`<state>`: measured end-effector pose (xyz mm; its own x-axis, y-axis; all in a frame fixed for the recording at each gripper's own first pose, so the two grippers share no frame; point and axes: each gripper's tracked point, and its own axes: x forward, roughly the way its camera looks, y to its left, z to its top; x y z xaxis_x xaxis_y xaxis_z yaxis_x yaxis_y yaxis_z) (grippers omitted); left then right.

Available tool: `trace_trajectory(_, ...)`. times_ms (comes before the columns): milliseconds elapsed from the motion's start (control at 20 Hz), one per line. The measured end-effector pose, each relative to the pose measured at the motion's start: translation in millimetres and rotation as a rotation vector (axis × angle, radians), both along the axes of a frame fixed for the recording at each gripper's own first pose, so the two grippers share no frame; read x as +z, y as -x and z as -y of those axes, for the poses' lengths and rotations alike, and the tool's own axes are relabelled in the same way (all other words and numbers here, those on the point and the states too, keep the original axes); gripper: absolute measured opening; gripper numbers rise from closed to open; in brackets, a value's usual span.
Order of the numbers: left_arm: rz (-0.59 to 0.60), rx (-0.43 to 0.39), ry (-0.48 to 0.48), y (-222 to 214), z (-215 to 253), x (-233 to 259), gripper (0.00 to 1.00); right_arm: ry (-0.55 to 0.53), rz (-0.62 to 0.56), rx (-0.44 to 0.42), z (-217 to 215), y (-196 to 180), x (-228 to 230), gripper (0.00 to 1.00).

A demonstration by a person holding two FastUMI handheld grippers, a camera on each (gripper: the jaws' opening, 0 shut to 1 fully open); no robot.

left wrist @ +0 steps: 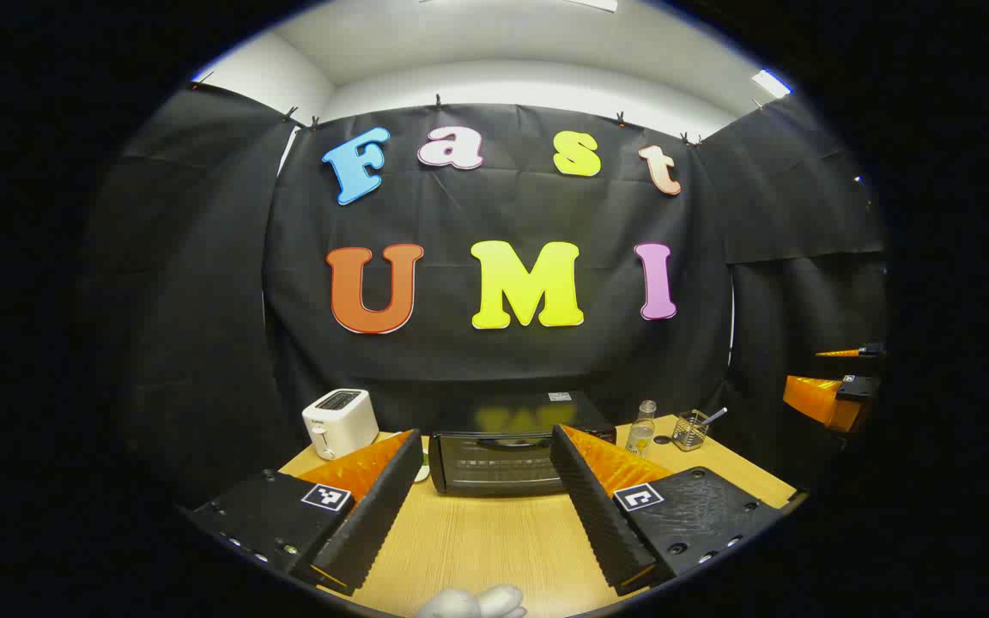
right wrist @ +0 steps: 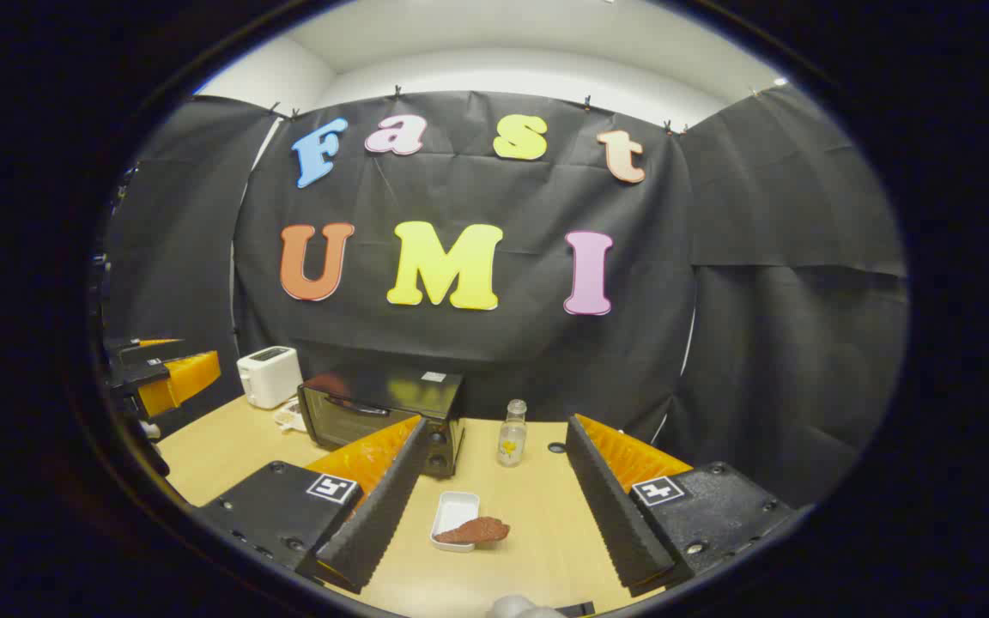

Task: Open the electric oven with the left hand, put the food in, and close the electric oven.

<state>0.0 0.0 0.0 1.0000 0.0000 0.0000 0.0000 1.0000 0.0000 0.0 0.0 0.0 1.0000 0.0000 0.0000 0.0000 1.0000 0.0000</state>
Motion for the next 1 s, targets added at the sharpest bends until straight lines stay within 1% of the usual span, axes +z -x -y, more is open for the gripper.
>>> trace_trajectory(50, -0.001, 0.003, -0.003, -1, -1, 0, 0.95, 0.0, -0.001, 0.0, 0, -1, -1, 1.0)
trace_trajectory(150, 0.001, 0.008, 0.002, -4, -2, -1, 0.95, -0.005, -0.002, 0.003, 0, -2, -1, 1.0)
trace_trajectory(250, -0.008, -0.004, 0.012, -5, 3, -3, 0.95, -0.001, -0.002, 0.002, 2, -4, -2, 1.0)
trace_trajectory(650, -0.002, -0.002, -0.011, -20, 9, -6, 0.95, -0.013, -0.015, -0.008, 10, -9, -6, 1.0)
trace_trajectory(850, -0.021, -0.03, 0.006, -41, 21, -19, 0.95, -0.01, -0.026, -0.023, 20, -10, -6, 1.0)
trace_trajectory(1000, -0.011, -0.042, -0.001, -67, 30, -25, 0.95, -0.017, -0.032, -0.046, 31, -9, -2, 1.0)
